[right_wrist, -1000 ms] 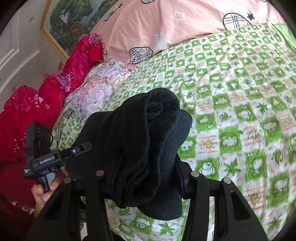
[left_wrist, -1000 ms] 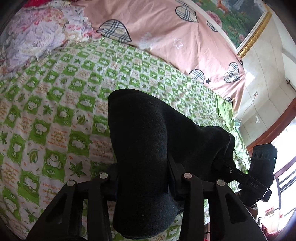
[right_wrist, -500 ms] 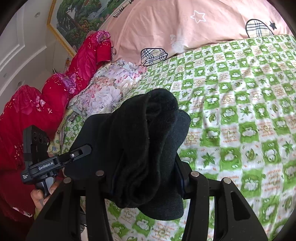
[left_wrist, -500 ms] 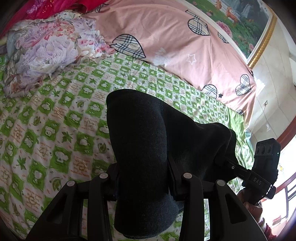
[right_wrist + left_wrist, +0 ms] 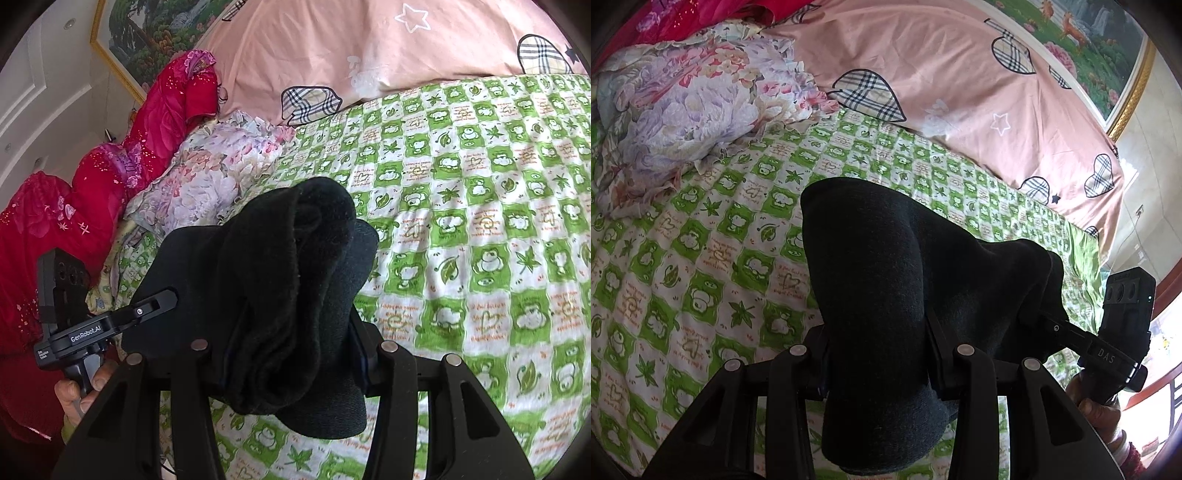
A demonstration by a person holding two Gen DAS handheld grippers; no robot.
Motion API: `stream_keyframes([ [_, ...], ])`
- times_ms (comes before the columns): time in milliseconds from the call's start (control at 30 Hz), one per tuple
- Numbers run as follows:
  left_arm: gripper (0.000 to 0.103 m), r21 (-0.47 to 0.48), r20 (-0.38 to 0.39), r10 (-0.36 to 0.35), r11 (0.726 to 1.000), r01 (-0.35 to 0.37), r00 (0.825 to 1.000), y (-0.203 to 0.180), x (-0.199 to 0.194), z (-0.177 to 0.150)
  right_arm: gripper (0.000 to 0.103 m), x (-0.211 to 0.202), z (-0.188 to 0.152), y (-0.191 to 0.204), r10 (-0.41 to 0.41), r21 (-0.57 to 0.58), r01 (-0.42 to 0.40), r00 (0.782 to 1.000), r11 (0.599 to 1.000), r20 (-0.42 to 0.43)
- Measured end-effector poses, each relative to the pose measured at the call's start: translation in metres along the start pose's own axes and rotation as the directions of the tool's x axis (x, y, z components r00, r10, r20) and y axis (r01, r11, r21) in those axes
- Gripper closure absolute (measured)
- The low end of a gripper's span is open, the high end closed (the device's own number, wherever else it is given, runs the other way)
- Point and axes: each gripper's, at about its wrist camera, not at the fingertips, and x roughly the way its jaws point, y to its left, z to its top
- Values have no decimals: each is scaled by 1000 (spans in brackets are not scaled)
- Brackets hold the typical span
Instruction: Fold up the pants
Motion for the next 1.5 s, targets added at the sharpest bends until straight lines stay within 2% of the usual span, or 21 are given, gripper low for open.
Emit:
stream_keyframes([
  [300, 64, 3, -21, 59, 998, -58, 998, 7, 25, 8, 53, 27, 10, -14, -5, 5, 5, 999, 1000, -37],
  [567, 63, -6, -39, 74, 997, -74, 997, 12, 38, 4, 51, 41, 8, -27, -8, 24, 9, 998, 1000, -61],
  [700, 57, -21, -59, 82, 996, -83, 995, 16, 41, 3, 45, 44, 7, -29, -21, 28, 23, 998, 999, -63],
  [900, 45, -43, -73, 89, 995, -93, 993, 21, 43, -1, 44, 41, 0, -33, -35, 32, 37, 998, 999, -59],
  [1167, 40, -46, -77, 103, 993, -107, 992, 21, 41, -7, 40, 35, -6, -30, -76, 21, 77, 996, 997, -47],
  [1500, 35, -45, -80, 110, 993, -113, 991, 24, 40, -10, 38, 30, -11, -32, -88, 36, 89, 996, 995, -34],
])
